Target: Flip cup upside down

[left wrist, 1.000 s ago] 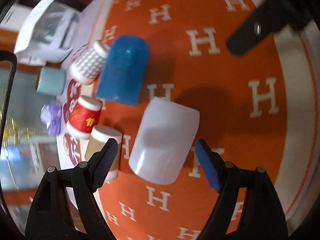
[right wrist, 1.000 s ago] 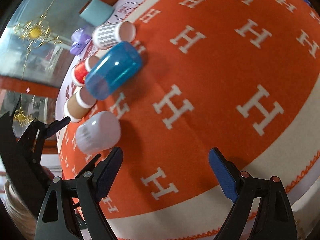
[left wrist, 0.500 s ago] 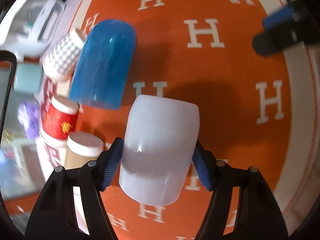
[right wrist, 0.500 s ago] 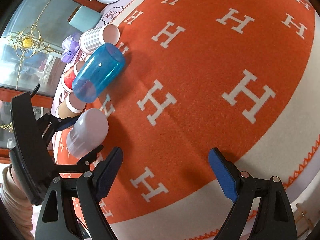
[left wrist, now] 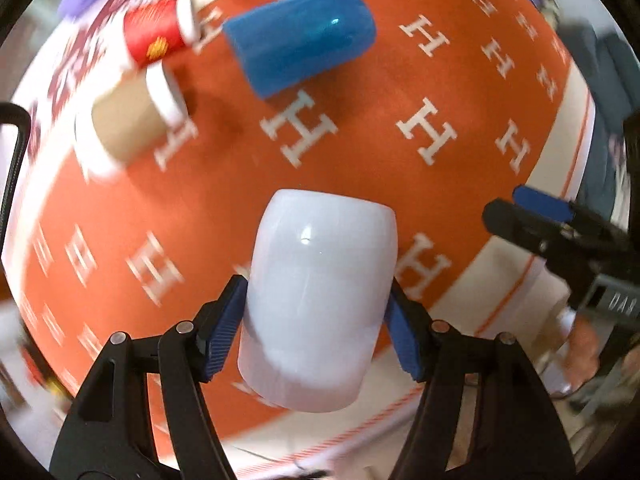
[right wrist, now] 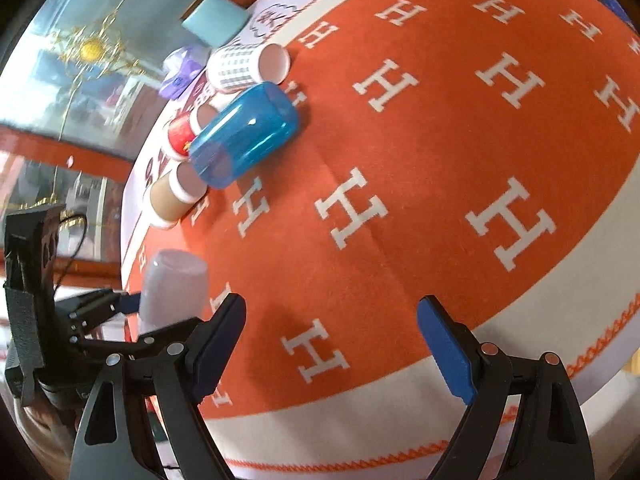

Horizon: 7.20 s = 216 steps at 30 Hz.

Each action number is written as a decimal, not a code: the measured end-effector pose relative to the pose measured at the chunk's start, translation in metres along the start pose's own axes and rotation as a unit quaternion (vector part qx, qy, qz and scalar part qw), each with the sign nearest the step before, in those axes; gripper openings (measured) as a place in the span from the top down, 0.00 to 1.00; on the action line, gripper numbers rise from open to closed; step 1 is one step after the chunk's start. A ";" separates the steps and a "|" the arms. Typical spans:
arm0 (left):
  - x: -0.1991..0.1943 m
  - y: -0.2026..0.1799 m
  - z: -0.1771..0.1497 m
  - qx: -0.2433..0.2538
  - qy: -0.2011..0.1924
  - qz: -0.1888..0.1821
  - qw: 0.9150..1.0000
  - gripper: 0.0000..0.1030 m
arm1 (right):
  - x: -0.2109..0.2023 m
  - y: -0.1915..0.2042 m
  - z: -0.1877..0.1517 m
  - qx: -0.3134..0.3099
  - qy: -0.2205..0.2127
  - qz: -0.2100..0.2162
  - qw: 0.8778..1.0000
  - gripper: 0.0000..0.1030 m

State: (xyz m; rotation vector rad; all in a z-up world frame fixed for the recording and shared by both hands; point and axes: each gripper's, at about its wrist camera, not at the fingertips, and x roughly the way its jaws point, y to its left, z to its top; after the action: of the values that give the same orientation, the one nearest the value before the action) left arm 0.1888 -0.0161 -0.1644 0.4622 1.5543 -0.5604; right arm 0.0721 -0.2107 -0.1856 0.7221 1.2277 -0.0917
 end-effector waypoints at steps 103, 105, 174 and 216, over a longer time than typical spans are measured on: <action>-0.005 0.000 -0.165 -0.349 -0.285 0.018 0.893 0.43 | 0.034 0.063 -0.093 -0.434 -0.144 0.011 0.889 0.35; -0.004 -0.004 -0.166 -0.345 -0.285 0.015 0.894 0.41 | 0.034 0.063 -0.095 -0.432 -0.137 0.012 0.892 0.26; -0.142 -0.126 -0.189 -0.319 -0.305 0.123 0.889 0.31 | -0.201 0.060 -0.073 -0.311 -0.097 -0.007 0.945 0.16; -0.130 -0.121 -0.187 -0.322 -0.294 0.126 0.891 0.31 | -0.196 0.052 -0.068 -0.310 -0.092 -0.007 0.946 0.16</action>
State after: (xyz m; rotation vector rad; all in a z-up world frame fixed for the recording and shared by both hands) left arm -0.0252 0.0063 -0.0214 -0.0323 0.9839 0.0477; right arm -0.0321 -0.1940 0.0008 0.1486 1.0015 0.2076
